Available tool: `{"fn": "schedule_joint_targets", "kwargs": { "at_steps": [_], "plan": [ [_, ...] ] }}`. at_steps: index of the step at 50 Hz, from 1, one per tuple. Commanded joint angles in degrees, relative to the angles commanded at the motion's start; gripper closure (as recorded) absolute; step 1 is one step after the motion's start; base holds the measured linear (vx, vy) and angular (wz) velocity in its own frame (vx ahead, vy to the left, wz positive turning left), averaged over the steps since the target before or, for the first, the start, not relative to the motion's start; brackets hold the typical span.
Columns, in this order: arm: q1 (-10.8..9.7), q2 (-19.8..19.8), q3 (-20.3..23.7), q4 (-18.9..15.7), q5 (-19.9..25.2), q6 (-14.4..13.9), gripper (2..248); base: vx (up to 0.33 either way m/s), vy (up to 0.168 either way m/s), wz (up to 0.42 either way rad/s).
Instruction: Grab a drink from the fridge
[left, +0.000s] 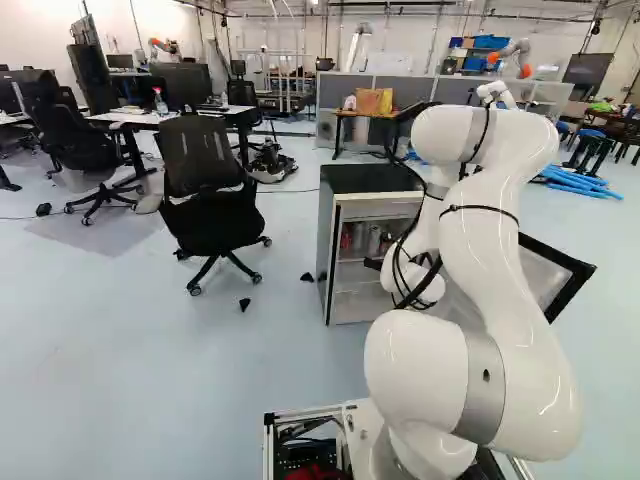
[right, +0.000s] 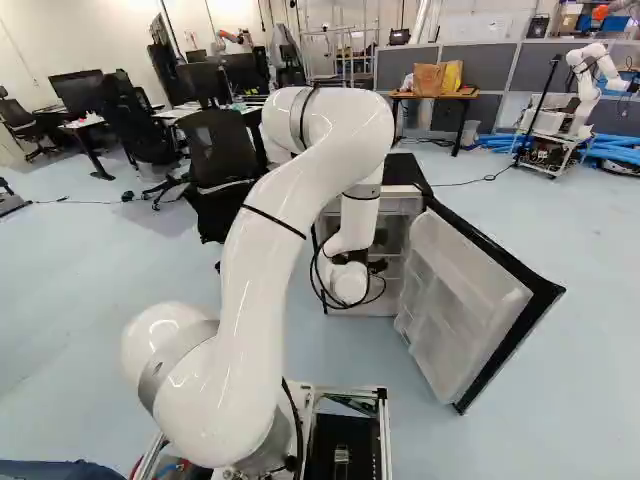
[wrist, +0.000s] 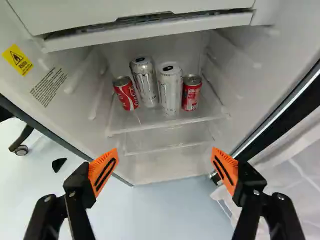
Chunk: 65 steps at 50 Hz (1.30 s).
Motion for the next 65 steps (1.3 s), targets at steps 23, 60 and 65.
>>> {"fn": "schedule_joint_targets", "kwargs": {
  "at_steps": [23, 60, 65],
  "plan": [
    [0.1, -0.8, -1.6, 0.0, 0.0, 0.0, 3, 0.0, 0.0, 0.0],
    [-0.1, -3.0, -5.9, 0.0, 0.0, 0.0, 3, 0.0, 0.0, 0.0],
    [0.0, -3.5, -6.9, 0.0, 0.0, 0.0, 3, 0.0, 0.0, 0.0]
  ]
}}
